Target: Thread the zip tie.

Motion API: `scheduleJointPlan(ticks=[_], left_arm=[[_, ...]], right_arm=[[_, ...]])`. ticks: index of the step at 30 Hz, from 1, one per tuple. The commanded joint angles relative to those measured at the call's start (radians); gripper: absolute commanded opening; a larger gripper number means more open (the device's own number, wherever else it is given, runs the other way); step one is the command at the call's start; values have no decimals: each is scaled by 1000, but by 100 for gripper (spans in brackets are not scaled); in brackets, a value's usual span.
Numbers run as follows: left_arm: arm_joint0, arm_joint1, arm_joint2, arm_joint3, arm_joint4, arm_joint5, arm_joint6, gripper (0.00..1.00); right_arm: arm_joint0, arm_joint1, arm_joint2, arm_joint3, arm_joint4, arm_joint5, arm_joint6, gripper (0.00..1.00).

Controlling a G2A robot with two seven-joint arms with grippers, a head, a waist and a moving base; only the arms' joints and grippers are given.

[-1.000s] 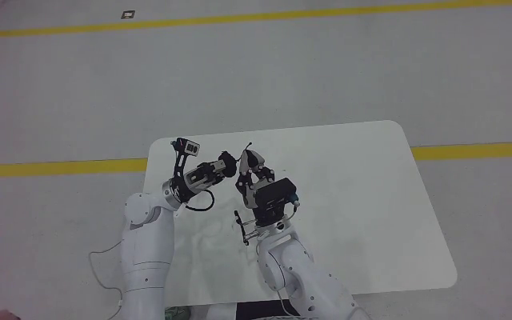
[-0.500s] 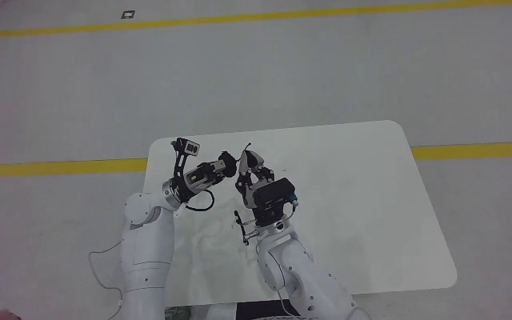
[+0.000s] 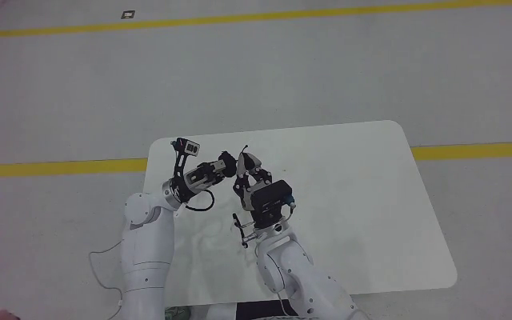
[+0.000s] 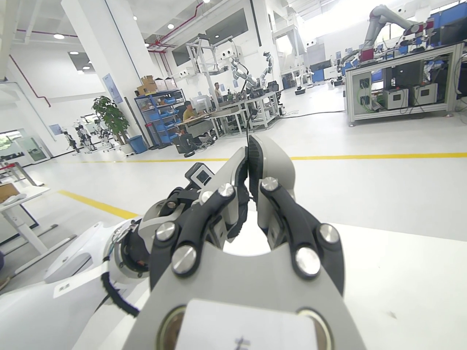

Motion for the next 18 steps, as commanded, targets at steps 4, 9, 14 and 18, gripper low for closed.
scheduleJointPlan(ticks=[4,9,14,18], left_arm=[[0,0,0,0,0,0,0,0],[0,0,0,0,0,0,0,0],[0,0,0,0,0,0,0,0],[0,0,0,0,0,0,0,0]], right_arm=[[-2,0,-2,2,-4,2,2,0],[-1,-1,-2,7,-6,4,4,0],[-1,-2,-2,11,-6,7,4,0],[1,-3,-1,16,-4,8,3,0]])
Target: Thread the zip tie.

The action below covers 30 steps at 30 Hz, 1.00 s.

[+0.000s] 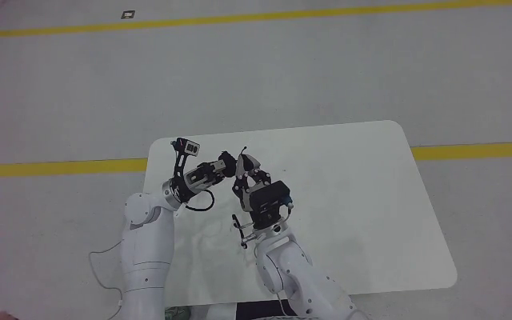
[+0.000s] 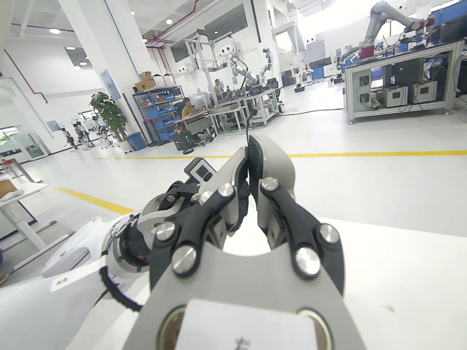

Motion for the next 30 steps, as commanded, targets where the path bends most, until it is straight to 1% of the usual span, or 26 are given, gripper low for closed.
scheduleJointPlan(ticks=[1,21,30], left_arm=[[0,0,0,0,0,0,0,0],[0,0,0,0,0,0,0,0],[0,0,0,0,0,0,0,0]], right_arm=[[1,0,0,3,1,0,0,0],[-2,-3,-2,20,3,-4,15,0],[-6,-3,1,14,4,2,-8,0]])
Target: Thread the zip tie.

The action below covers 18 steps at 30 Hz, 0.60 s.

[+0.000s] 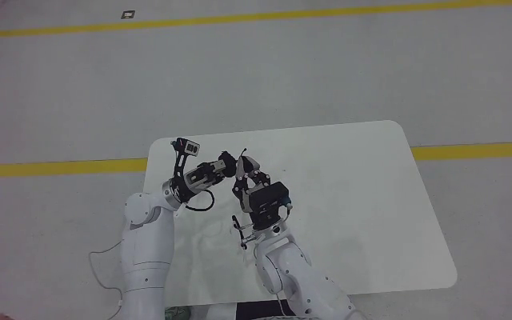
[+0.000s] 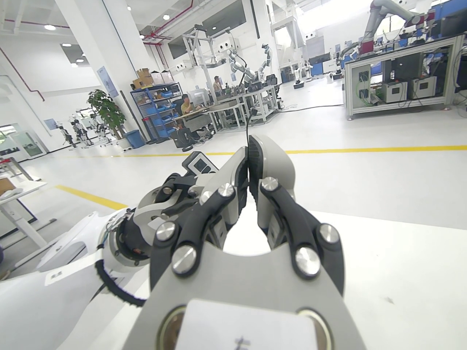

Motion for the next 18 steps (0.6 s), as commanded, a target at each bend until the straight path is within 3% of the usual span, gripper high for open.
scheduleJointPlan(ticks=[1,18], left_arm=[[0,0,0,0,0,0,0,0],[0,0,0,0,0,0,0,0]], right_arm=[[0,0,0,1,-1,-1,-1,0],[-1,0,-2,8,-13,-4,29,0]])
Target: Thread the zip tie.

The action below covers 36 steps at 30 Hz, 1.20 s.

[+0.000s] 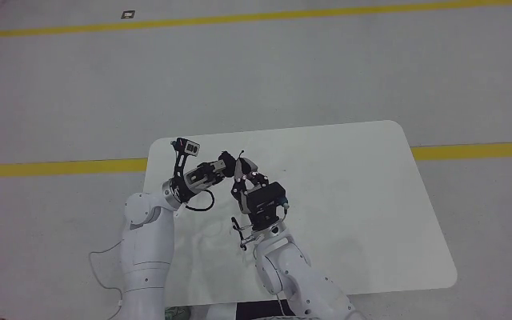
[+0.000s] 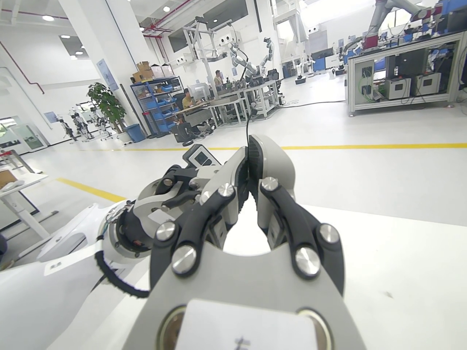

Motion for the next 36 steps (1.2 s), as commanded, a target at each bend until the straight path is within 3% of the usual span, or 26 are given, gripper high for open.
scheduleJointPlan(ticks=[1,36], left_arm=[[0,0,0,0,0,0,0,0],[0,0,0,0,0,0,0,0]], right_arm=[[1,-1,-1,2,0,2,-2,0],[44,-20,-13,61,16,44,-46,0]])
